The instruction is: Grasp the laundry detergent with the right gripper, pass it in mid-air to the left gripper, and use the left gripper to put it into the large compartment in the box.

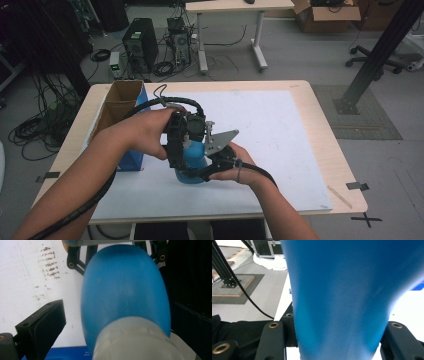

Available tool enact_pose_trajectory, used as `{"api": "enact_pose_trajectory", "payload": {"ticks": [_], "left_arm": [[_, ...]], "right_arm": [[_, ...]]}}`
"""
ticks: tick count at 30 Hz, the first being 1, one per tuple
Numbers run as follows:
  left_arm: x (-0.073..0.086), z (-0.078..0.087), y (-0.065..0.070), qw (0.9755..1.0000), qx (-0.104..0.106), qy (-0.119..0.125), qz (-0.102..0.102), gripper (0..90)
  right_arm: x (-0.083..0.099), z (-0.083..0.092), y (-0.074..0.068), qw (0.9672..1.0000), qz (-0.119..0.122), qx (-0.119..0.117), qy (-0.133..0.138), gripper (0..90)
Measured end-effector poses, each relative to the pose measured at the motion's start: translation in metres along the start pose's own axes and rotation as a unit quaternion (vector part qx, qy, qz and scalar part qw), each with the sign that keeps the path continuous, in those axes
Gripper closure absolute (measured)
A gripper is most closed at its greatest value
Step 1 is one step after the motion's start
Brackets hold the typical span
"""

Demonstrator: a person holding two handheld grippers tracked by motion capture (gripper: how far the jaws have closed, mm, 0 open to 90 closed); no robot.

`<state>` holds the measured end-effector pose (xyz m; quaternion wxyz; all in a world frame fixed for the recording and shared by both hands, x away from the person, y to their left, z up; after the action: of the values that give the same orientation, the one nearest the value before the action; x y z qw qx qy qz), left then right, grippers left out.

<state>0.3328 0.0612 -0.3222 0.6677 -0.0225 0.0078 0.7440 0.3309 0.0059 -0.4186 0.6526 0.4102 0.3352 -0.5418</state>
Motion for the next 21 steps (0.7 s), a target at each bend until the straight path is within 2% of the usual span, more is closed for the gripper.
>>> {"api": "enact_pose_trajectory", "payload": {"ticks": [9, 15, 21], "left_arm": [[-0.0013, 0.0006, 0.0012, 1.0, -0.007, -0.001, -0.005, 6.7], [-0.0006, 0.0015, -0.0003, 0.9998, -0.018, -0.005, -0.002, 11.8], [-0.0016, 0.0016, -0.0005, 0.9997, -0.022, -0.007, -0.004, 13.0]], "right_arm": [[-0.0001, -0.001, 0.0012, 1.0, 0.007, 0.004, -0.001, 45.3], [-0.0012, -0.0002, 0.0014, 1.0, 0.001, 0.005, 0.002, 45.2], [-0.0019, 0.0, 0.0013, 1.0, -0.002, 0.006, 0.005, 45.2]]}}
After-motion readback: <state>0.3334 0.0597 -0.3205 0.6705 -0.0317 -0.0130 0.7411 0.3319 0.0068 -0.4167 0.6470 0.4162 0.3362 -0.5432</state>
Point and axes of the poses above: each handheld gripper's, and its own axes: z roughly backward along the jaws, x roughly out of its underside, y roughly to its right, the point moved 7 cm from there along -z, roughly forward along the jaws, and after that the axes turned 11 degrees about z, right-handed, at the moved point
